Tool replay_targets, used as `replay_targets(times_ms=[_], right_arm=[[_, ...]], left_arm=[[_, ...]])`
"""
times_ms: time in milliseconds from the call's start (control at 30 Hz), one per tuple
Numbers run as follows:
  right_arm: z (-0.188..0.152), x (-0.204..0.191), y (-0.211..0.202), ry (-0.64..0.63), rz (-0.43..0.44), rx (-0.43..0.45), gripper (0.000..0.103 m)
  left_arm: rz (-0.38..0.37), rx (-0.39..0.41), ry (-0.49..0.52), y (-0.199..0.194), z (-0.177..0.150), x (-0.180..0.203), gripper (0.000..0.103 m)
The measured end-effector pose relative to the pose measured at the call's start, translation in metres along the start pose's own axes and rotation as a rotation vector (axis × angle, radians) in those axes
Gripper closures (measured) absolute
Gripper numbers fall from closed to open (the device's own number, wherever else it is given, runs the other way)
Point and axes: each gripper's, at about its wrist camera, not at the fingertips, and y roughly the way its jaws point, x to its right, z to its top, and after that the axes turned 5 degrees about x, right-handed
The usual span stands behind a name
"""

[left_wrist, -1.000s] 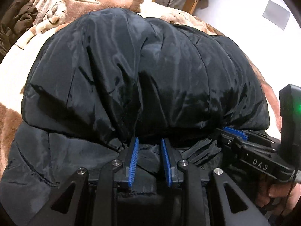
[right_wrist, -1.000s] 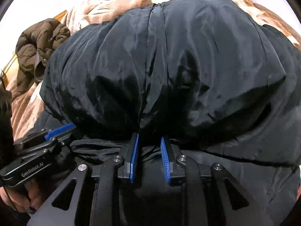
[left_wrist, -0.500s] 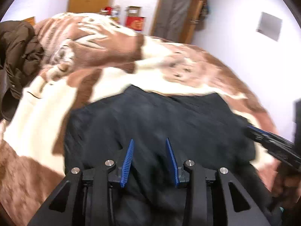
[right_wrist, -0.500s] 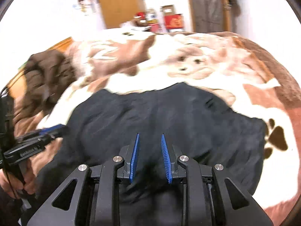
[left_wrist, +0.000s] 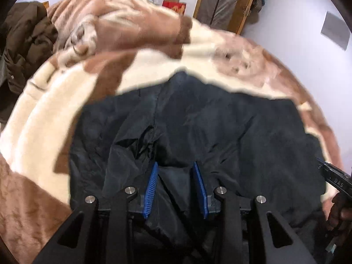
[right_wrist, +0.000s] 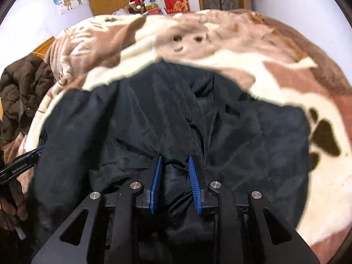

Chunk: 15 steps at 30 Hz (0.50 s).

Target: Fold large clothes

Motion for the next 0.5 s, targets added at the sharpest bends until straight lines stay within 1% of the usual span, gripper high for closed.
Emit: replay_targets(times_ms=[67, 133, 167, 200, 267, 333, 400, 467, 500], right_arm=[[0.017, -0.004, -0.01, -0.001, 0.023, 0.054, 0.078], [0.036, -0.007, -0.005, 0.011, 0.046, 0.068, 0.078], [0.045, -0.01, 0.004, 0.003, 0.043, 0.069, 0.078], [0.05, -0.013, 0.011, -0.013, 0.036, 0.066, 0.078], [0.055, -0.015, 0.033, -0.031, 0.026, 0.033, 0.078], [0.053, -0.01, 0.061, -0.044, -0.005, -0.021, 0.078], [0.043, 0.0, 0.084, -0.057, -0.017, -0.056, 0.078], [0.028, 0.015, 0.094, -0.002, 0.014, -0.051, 0.078], [0.022, 0.02, 0.095, 0.018, 0.029, -0.03, 0.078]], left_arm=[[-0.012, 0.054, 0.021, -0.011, 0.016, 0.005, 0.067], [-0.021, 0.085, 0.037, -0.008, 0.037, 0.012, 0.067], [-0.016, 0.092, 0.043, -0.002, 0.046, 0.014, 0.067], [-0.013, 0.086, 0.044, 0.01, 0.056, 0.016, 0.067], [-0.004, 0.049, 0.031, 0.034, 0.064, 0.016, 0.067], [0.026, 0.014, 0.031, 0.061, 0.064, 0.014, 0.067], [0.043, 0.004, 0.049, 0.079, 0.053, 0.011, 0.067], [0.039, 0.024, 0.073, 0.088, 0.038, 0.008, 0.067], [0.038, 0.044, 0.08, 0.089, 0.032, 0.009, 0.067]])
